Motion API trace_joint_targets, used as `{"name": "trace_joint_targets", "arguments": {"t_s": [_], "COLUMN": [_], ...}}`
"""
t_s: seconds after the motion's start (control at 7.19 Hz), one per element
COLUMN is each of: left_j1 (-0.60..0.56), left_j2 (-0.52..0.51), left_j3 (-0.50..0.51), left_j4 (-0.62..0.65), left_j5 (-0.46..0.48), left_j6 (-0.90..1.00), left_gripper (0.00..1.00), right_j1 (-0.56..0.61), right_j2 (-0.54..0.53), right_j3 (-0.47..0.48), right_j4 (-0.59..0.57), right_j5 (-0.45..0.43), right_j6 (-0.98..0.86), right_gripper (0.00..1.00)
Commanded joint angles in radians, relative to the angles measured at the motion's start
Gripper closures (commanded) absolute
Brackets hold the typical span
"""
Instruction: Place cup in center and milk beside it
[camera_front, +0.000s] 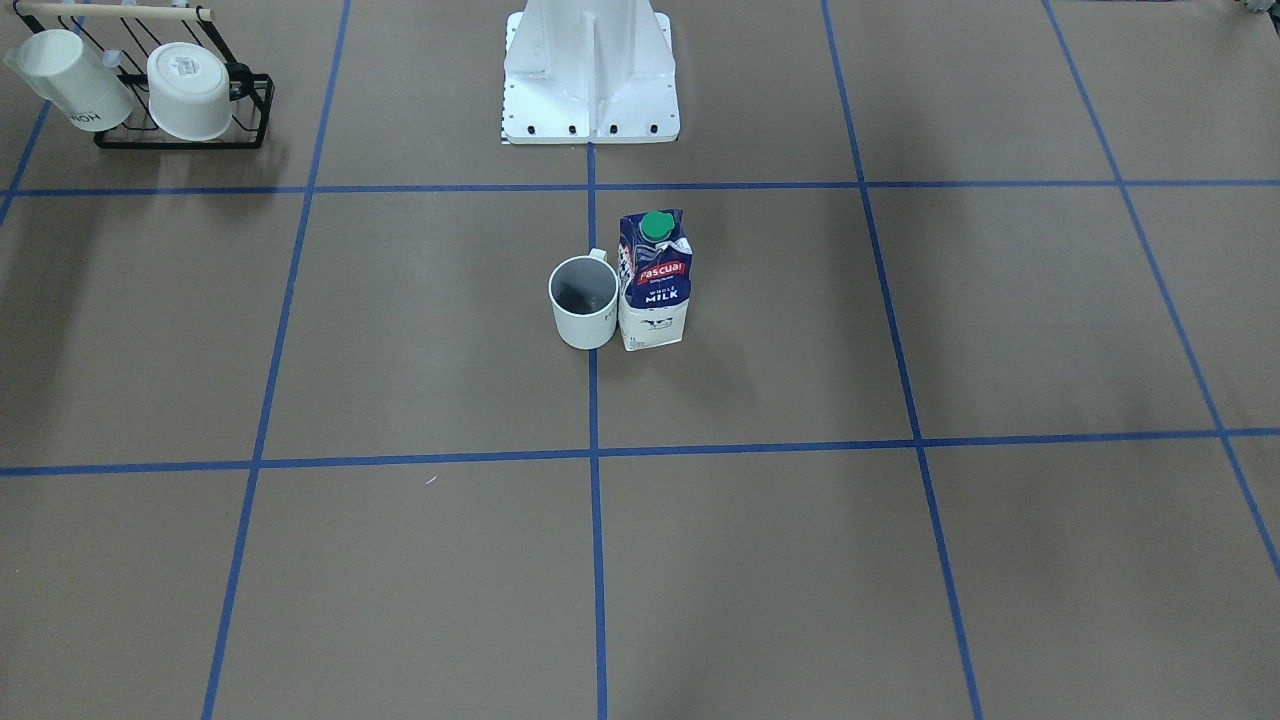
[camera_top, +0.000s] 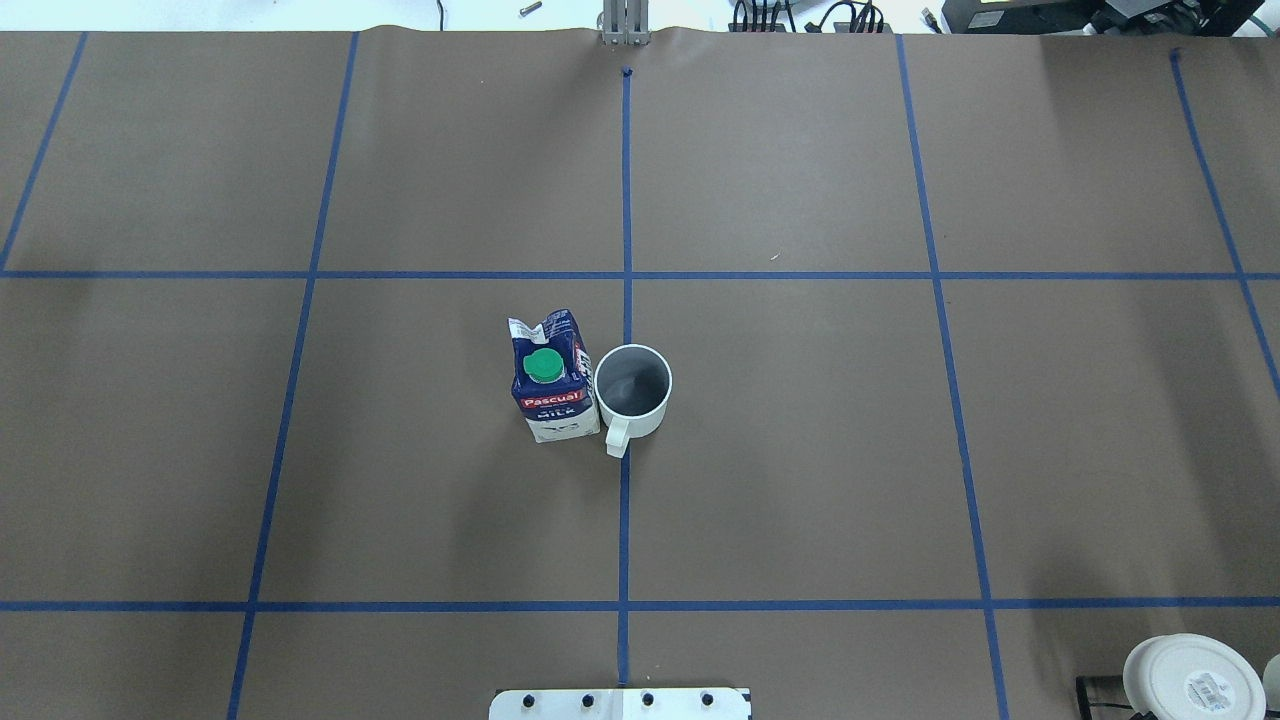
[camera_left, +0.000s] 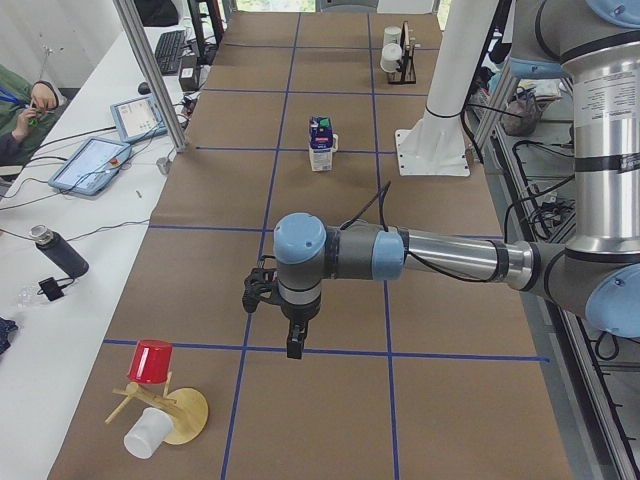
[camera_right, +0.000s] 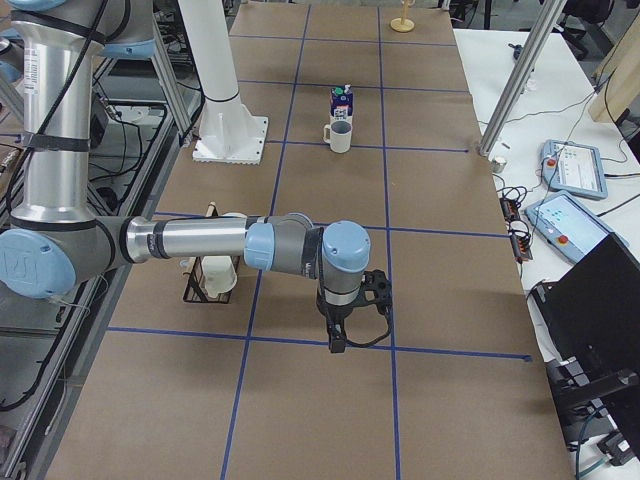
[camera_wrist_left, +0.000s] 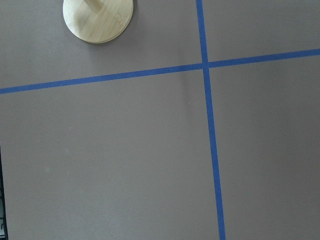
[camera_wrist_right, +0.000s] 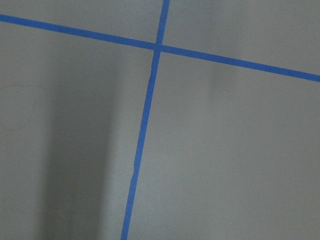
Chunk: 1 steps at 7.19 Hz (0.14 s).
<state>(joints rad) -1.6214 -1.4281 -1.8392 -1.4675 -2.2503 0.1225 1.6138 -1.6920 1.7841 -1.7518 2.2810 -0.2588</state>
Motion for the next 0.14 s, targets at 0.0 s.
{"name": "trace_joint_targets", "arguments": {"t_s": [0.0], "left_j1": [0.0], "left_j2": [0.0], "left_j3": [0.0], "left_j4": [0.0], "left_j5": [0.0], "left_j6": [0.0], "left_gripper": [0.01], "right_j1": [0.0], "right_j2": [0.0], "right_j3": [0.0], "right_j4": [0.0], "right_j5": [0.0], "right_j6": [-0.002], "right_gripper": [0.0]}}
